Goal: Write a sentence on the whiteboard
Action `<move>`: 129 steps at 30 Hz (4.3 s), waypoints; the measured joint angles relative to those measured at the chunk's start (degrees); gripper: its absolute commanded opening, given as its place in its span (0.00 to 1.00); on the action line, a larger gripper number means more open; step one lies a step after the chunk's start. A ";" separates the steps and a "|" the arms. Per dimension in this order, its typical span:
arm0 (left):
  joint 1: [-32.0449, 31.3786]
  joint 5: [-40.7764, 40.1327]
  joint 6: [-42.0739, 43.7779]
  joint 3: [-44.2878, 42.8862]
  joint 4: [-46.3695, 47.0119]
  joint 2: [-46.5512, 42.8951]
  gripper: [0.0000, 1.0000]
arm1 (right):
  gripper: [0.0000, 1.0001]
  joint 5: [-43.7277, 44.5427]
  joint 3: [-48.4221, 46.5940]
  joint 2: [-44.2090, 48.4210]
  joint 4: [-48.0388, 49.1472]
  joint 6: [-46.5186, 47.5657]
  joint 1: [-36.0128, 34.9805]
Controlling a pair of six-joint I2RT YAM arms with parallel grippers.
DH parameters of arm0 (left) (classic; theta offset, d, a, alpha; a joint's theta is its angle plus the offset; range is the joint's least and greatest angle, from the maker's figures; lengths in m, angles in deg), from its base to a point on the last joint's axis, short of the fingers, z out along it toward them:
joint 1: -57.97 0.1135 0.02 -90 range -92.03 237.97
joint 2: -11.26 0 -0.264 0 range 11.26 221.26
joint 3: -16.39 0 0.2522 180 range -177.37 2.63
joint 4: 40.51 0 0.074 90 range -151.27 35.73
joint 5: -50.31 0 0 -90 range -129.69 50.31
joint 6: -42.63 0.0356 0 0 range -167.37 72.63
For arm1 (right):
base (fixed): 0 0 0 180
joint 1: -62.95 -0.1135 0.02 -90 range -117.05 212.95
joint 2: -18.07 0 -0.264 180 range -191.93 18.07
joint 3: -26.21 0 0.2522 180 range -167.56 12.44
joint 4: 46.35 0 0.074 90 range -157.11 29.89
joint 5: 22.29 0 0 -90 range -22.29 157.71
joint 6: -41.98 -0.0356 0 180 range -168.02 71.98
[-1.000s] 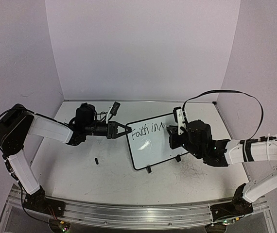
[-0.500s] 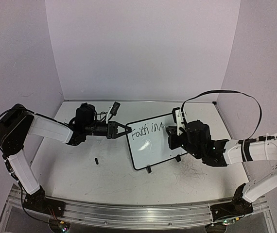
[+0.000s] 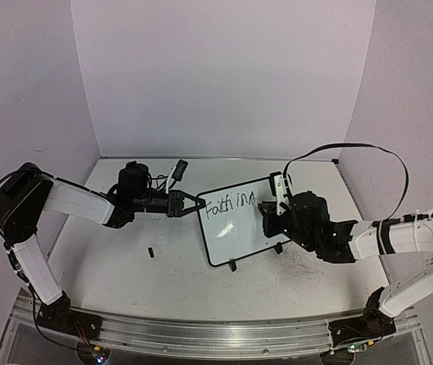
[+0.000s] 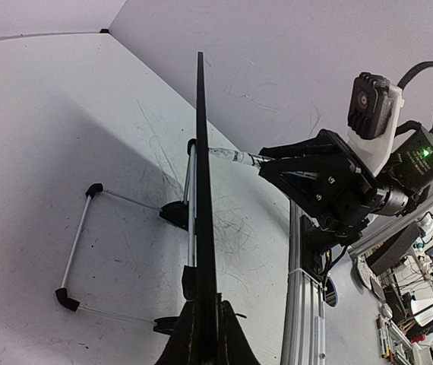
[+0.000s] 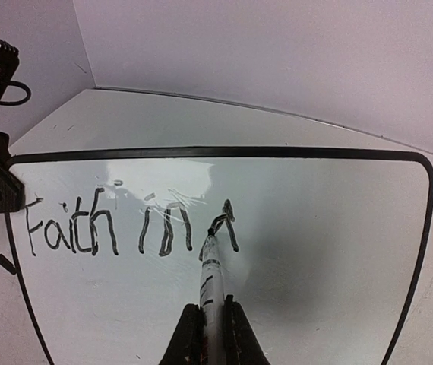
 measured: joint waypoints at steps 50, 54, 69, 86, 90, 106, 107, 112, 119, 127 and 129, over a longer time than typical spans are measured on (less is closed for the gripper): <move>-0.02 0.00 0.35 0.00 -0.23 0.00 0.00 | 0.00 3.68 -2.66 -1.80 1.04 0.21 -0.64; -0.01 0.00 0.35 0.00 -0.23 0.00 0.00 | 0.00 4.06 -2.67 -1.84 1.06 0.12 -0.66; 0.00 0.02 0.37 0.00 -0.23 0.00 0.00 | 0.00 5.70 -2.11 -1.27 0.05 -1.60 -0.60; -0.01 0.00 0.36 0.00 -0.27 0.00 0.00 | 0.00 3.76 1.10 0.21 -0.68 -3.60 -0.43; 0.00 0.00 0.37 0.00 -0.27 0.00 0.00 | 0.00 3.34 1.53 0.42 -0.70 -3.77 -0.43; -0.02 0.09 0.48 0.00 -0.23 0.00 0.00 | 0.00 3.25 1.53 1.91 -2.32 -3.38 -0.33; -0.02 0.09 0.49 0.00 -0.23 0.00 0.00 | 0.00 3.22 1.52 2.19 -2.56 -3.27 -0.23; -0.02 0.10 0.55 0.00 -0.23 0.00 0.00 | 0.00 3.04 0.87 2.73 -2.91 -2.63 0.58; 0.00 0.13 0.59 0.00 -0.23 0.00 0.00 | 0.00 2.35 -0.29 2.70 -2.67 -1.62 1.35; -0.02 0.13 0.59 0.00 -0.23 0.00 0.00 | 0.00 1.10 -0.90 2.64 -2.10 -1.36 1.35; -0.02 0.13 0.61 0.00 -0.25 0.00 0.00 | 0.00 0.92 -0.88 2.64 -2.10 -1.47 1.35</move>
